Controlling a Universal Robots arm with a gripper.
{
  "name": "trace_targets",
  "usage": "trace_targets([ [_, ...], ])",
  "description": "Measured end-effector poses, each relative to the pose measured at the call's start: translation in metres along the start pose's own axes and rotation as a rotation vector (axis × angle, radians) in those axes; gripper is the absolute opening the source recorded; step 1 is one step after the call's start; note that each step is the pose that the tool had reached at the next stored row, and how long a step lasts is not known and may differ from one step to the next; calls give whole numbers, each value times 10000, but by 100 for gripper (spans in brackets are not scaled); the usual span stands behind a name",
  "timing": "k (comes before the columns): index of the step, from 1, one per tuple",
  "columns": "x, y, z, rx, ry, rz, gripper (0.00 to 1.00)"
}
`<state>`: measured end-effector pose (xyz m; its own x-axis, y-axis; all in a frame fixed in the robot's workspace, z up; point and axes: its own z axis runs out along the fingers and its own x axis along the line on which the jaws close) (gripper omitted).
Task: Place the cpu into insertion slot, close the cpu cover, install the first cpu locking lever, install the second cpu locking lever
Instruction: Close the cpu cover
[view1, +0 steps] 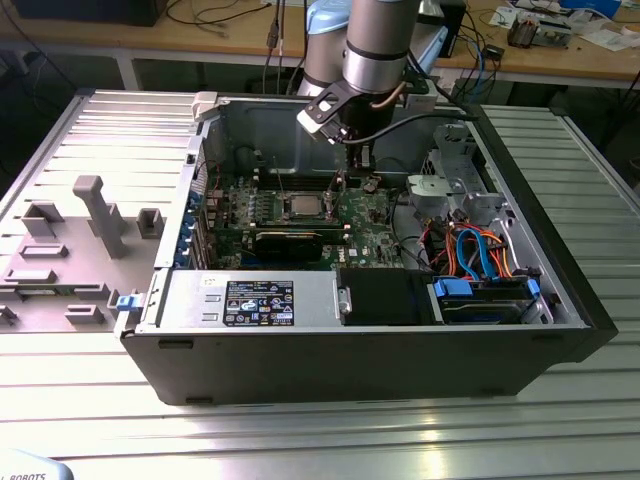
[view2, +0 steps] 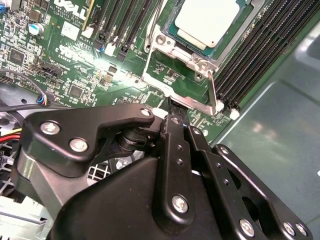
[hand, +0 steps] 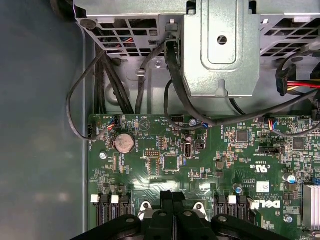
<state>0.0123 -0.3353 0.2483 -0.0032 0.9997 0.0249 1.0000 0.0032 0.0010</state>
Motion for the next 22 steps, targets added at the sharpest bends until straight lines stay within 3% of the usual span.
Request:
trace_targets([
  [22,0,-64,0,0,1,0,11],
])
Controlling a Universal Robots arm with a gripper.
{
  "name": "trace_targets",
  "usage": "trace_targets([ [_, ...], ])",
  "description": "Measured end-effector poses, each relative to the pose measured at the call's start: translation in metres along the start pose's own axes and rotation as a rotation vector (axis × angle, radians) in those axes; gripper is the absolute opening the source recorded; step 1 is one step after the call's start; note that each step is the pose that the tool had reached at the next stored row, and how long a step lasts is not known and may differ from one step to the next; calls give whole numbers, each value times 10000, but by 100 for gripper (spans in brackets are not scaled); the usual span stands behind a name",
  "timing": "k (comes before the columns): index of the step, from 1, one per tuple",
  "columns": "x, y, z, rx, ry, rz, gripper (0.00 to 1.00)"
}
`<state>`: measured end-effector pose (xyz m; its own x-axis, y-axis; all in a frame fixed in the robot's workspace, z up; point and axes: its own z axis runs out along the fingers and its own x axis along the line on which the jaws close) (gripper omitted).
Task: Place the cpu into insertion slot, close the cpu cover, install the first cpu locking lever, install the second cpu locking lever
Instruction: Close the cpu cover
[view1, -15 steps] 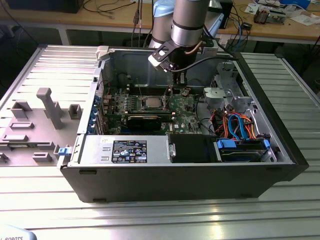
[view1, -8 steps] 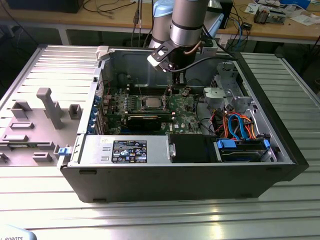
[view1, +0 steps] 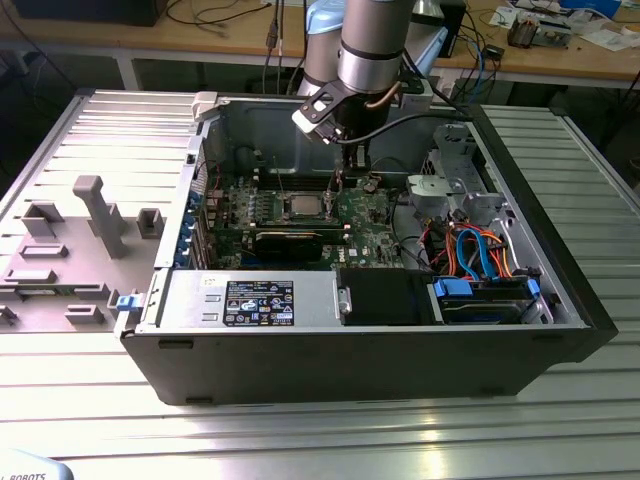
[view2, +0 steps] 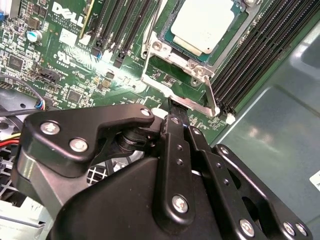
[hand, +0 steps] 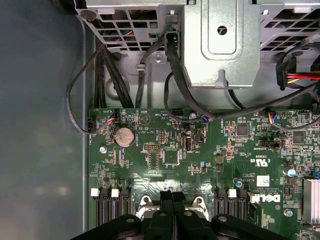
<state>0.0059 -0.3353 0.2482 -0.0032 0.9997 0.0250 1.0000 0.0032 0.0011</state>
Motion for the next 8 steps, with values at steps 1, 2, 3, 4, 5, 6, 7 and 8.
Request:
trace_targets([
  [1,0,-3,0,0,0,0,11],
  [2,0,-6,0,0,0,0,11],
  [3,0,-9,0,0,0,-1,11],
  [4,0,-13,0,0,0,0,11],
  [5,0,-20,0,0,0,-1,11],
  [6,0,-31,0,0,0,-1,11],
  [7,0,-40,0,1,-2,0,11],
  [8,0,-44,0,0,-2,0,11],
])
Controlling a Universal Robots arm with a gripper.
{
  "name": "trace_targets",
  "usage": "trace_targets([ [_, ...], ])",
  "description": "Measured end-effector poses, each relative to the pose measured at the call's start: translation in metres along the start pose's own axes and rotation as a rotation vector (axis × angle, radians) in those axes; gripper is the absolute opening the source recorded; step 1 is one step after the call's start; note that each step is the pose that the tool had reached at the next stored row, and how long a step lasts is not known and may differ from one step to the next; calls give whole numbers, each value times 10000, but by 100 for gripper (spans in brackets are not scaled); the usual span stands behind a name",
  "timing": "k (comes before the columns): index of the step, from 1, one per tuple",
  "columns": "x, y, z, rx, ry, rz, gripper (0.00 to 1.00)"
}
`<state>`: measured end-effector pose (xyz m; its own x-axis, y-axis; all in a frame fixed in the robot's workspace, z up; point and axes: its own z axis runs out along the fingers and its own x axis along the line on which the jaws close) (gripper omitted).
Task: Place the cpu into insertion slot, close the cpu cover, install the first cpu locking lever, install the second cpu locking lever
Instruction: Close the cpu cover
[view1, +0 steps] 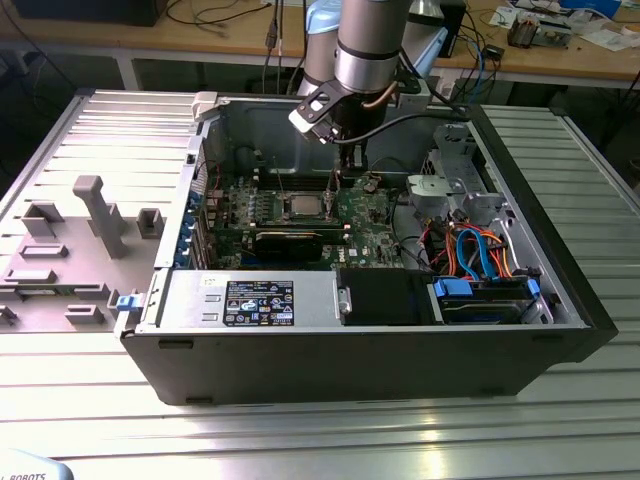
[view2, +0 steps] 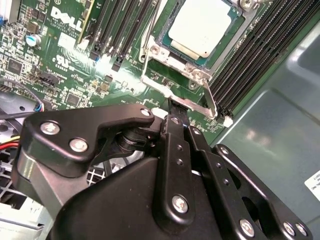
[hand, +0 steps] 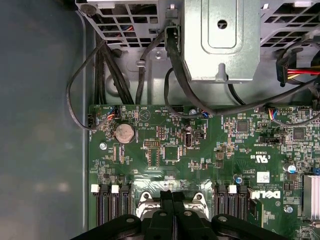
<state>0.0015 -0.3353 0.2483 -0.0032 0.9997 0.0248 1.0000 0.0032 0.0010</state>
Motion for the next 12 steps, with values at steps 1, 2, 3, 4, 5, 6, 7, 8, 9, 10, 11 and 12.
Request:
trace_targets([
  [1,0,-5,0,0,1,0,11],
  [2,0,-12,0,-1,2,1,11],
  [3,0,-17,0,-1,1,1,11],
  [4,0,-22,0,0,1,0,11],
  [5,0,-27,0,-1,1,0,11],
  [6,0,-32,0,0,1,0,11],
  [7,0,-38,0,-1,1,1,11],
  [8,1,-44,0,-1,2,1,11],
  [9,0,-52,0,0,1,1,11],
  [10,1,-56,0,0,1,0,11],
  [11,1,-61,0,0,1,1,11],
  [12,1,-68,0,-1,2,0,11],
])
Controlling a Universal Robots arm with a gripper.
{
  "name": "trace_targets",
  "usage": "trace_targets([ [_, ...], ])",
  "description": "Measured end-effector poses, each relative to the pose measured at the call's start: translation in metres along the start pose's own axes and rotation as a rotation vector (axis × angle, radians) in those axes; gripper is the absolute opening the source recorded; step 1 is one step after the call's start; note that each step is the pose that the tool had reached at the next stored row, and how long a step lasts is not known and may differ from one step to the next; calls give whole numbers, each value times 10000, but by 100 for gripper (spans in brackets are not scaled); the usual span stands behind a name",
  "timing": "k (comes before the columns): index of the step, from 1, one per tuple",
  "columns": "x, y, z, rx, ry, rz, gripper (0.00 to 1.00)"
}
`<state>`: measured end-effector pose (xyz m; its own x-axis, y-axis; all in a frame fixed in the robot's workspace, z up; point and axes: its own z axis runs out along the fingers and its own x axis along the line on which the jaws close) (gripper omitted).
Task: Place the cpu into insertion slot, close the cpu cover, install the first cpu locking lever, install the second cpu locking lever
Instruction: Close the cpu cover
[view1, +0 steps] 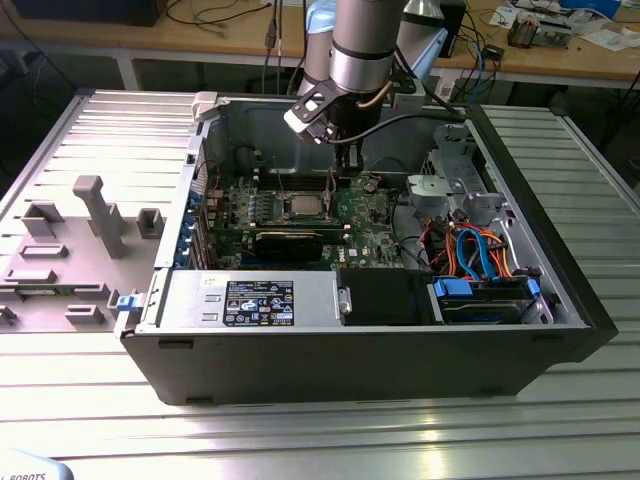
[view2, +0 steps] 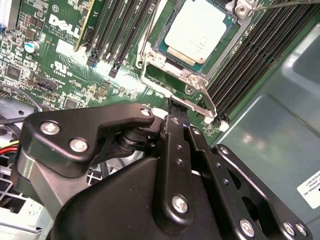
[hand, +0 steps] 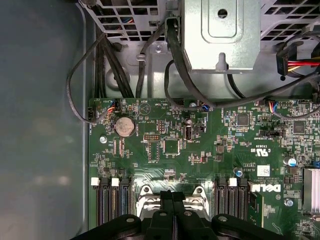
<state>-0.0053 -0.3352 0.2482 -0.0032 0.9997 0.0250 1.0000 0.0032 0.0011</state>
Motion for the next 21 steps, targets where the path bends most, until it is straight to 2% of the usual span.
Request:
trace_targets([
  [11,0,-81,0,0,0,0,11],
  [21,0,-106,2,1,-1,0,11],
])
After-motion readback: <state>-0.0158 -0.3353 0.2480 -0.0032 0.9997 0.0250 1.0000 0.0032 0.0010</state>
